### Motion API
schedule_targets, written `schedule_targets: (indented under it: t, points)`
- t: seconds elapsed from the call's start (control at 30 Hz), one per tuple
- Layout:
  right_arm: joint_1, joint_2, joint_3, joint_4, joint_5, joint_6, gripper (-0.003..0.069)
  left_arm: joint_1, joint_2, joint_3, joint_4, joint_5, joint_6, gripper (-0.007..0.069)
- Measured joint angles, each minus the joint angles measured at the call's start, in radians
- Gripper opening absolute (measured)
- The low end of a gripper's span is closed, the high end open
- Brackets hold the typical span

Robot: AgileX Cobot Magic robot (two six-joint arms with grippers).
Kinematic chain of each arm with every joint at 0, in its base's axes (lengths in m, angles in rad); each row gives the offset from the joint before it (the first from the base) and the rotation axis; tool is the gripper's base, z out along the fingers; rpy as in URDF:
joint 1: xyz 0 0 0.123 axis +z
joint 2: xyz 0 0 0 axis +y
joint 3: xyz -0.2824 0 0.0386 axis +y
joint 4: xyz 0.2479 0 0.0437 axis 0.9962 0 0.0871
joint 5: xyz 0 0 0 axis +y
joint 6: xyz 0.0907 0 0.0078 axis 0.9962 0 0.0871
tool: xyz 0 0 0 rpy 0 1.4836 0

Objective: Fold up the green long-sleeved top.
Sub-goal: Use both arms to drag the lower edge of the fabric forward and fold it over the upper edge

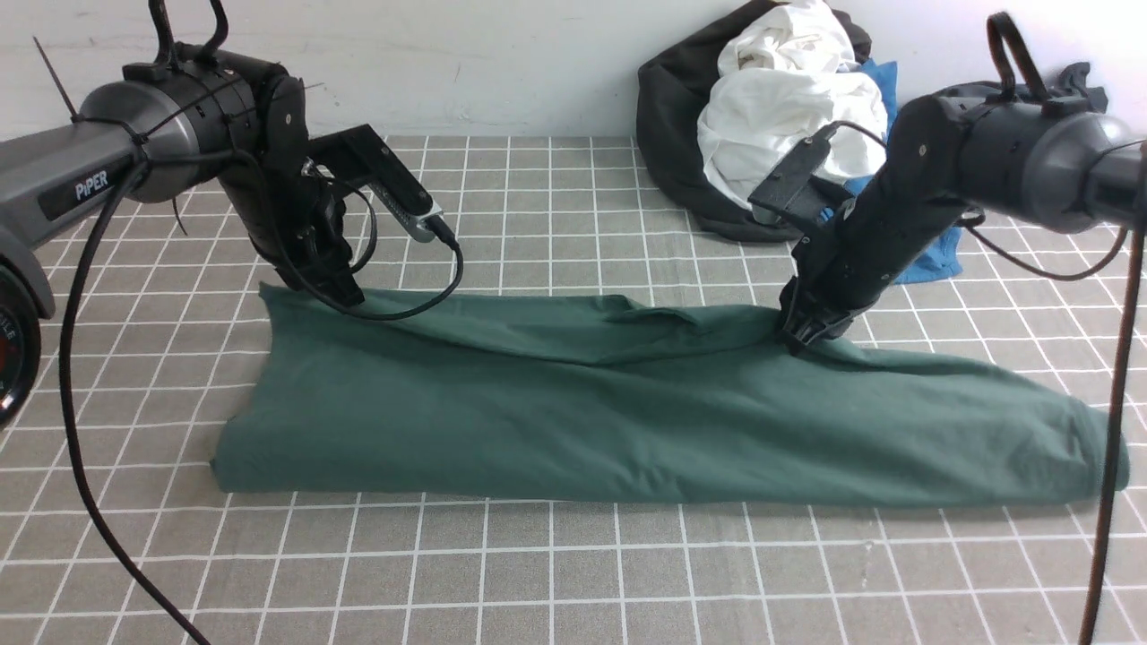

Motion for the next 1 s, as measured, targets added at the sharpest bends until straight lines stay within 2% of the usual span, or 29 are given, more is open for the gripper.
schedule_targets:
  t: [0.07,0.13,0.23,0.37,0.5,0.53,0.57,0.6,0.63,0.7,0.73,0.77,0.8,0.87,1.0]
  points:
    - [0.0,0.0,0.0,-0.013,-0.018,0.024,0.0209,0.0,0.001,-0.001,0.004,-0.003,-0.015,0.0252]
    - [0.0,-0.005,0.0,-0.064,-0.076,0.134,0.0286,0.001,0.001,-0.003,0.007,-0.012,-0.08,0.0349]
    - [-0.001,-0.025,0.0,-0.118,-0.098,0.272,0.0349,0.001,-0.003,-0.016,0.009,0.024,-0.171,0.0422]
    - [0.004,-0.07,-0.001,-0.101,-0.041,0.384,0.0371,0.001,-0.021,-0.048,0.0,0.141,-0.284,0.0432]
    - [0.04,-0.079,-0.001,-0.005,0.046,0.365,0.0371,0.001,-0.044,-0.063,-0.039,0.273,-0.336,0.0365]
    - [0.07,-0.07,0.001,0.037,0.07,0.329,0.0371,0.001,-0.045,-0.064,-0.059,0.31,-0.331,0.032]
    - [0.074,-0.067,0.001,0.043,0.074,0.317,0.0371,0.001,-0.045,-0.064,-0.062,0.315,-0.329,0.0313]
    - [0.11,-0.048,0.001,0.088,0.079,0.272,0.0371,0.001,-0.045,-0.064,-0.085,0.346,-0.303,0.0242]
    - [0.114,-0.043,0.001,0.092,0.076,0.262,0.0371,0.001,-0.044,-0.064,-0.088,0.348,-0.3,0.0233]
    - [0.16,-0.007,0.003,0.127,0.017,0.222,0.0371,0.001,-0.04,-0.064,-0.119,0.359,-0.256,0.011]
    - [0.16,-0.004,0.003,0.128,0.009,0.221,0.0371,0.001,-0.04,-0.064,-0.126,0.359,-0.25,0.0101]
    - [0.176,0.021,0.005,0.133,-0.068,0.221,0.0371,0.001,-0.034,-0.064,-0.136,0.366,-0.228,0.0041]
    - [0.177,0.023,0.005,0.133,-0.077,0.223,0.0371,0.001,-0.031,-0.064,-0.14,0.368,-0.222,0.0036]
    - [0.179,0.048,0.008,0.135,-0.219,0.266,0.0371,0.001,-0.017,-0.064,-0.161,0.376,-0.194,0.0]
    - [0.168,0.071,-0.002,0.125,-0.372,0.359,0.0371,0.001,0.005,-0.064,-0.168,0.375,-0.173,-0.0008]
